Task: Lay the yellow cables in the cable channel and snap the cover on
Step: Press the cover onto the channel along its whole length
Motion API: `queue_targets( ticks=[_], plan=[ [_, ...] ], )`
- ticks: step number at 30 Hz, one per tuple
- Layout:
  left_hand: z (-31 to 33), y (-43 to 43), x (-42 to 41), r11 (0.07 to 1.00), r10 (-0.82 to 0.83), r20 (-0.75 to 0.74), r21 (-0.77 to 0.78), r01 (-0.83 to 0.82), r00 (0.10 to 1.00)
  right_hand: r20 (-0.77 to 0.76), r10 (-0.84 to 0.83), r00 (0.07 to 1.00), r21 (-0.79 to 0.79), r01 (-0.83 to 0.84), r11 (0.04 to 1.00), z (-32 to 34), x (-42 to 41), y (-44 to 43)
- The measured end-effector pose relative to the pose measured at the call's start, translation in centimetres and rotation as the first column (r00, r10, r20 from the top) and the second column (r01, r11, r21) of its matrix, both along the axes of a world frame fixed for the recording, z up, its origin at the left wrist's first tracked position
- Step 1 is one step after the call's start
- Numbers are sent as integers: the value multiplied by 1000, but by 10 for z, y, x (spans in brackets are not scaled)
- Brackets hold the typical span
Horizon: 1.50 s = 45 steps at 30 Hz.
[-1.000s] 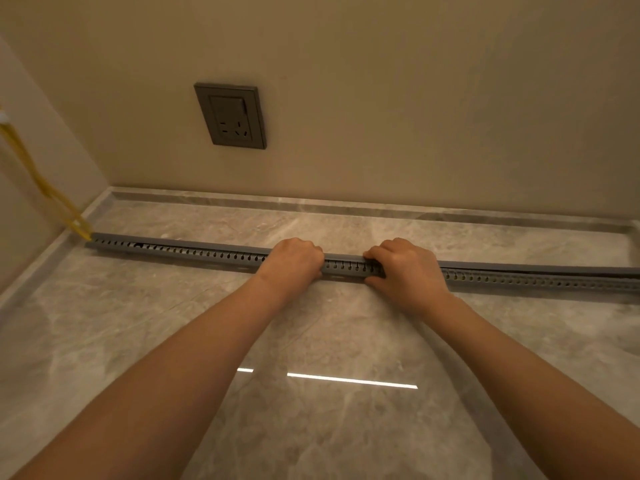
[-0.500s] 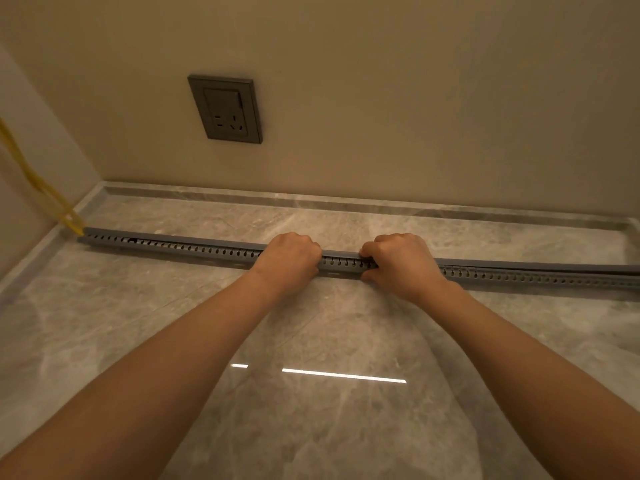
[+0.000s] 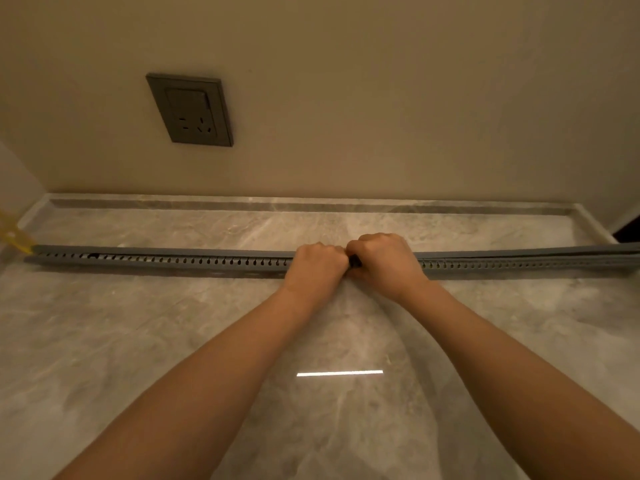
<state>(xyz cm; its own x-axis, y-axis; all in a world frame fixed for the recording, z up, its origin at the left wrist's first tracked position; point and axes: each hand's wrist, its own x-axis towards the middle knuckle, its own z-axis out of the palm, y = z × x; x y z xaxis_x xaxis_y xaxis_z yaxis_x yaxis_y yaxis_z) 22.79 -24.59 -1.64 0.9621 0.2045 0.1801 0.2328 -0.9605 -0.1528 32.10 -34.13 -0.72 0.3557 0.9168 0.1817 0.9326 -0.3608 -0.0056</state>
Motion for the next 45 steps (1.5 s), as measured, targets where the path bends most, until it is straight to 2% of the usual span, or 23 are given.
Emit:
queue_targets(
  ticks=[6,10,13,19,24,29,33,37,41,45],
  plan=[
    [3,5,0,996,-74,-31,50,76,997,-192,-95,977,192,132,973,-11,-13,-7],
    [4,6,0,992,-91,-55,77,95,994,-295,-88,951,228,159,960,-16,-18,-11],
    [3,6,1,993,-78,-78,81,84,994,-252,-96,963,192,147,970,-17,-14,-20],
    [-2,5,5,998,0,-110,61,7,994,-43,-175,984,80,178,981,-7,17,-51],
    [-3,2,6,997,74,-109,19,-73,991,66,-37,997,-32,39,999,0,33,-48],
    [5,-16,9,970,236,-143,-23,-242,961,94,136,986,-90,-128,988,3,45,-48],
    [14,-40,21,930,365,-169,25,-366,915,89,209,974,-121,-197,973,7,49,-46],
    [16,-67,45,927,375,-167,38,-374,912,68,223,973,-126,-213,969,9,50,-46],
    [15,-76,59,892,446,-118,-20,-451,887,36,203,978,-88,-200,976,10,52,-46],
    [9,-69,58,916,400,-116,10,-401,909,26,207,978,-58,-206,977,7,54,-44]
  ],
)
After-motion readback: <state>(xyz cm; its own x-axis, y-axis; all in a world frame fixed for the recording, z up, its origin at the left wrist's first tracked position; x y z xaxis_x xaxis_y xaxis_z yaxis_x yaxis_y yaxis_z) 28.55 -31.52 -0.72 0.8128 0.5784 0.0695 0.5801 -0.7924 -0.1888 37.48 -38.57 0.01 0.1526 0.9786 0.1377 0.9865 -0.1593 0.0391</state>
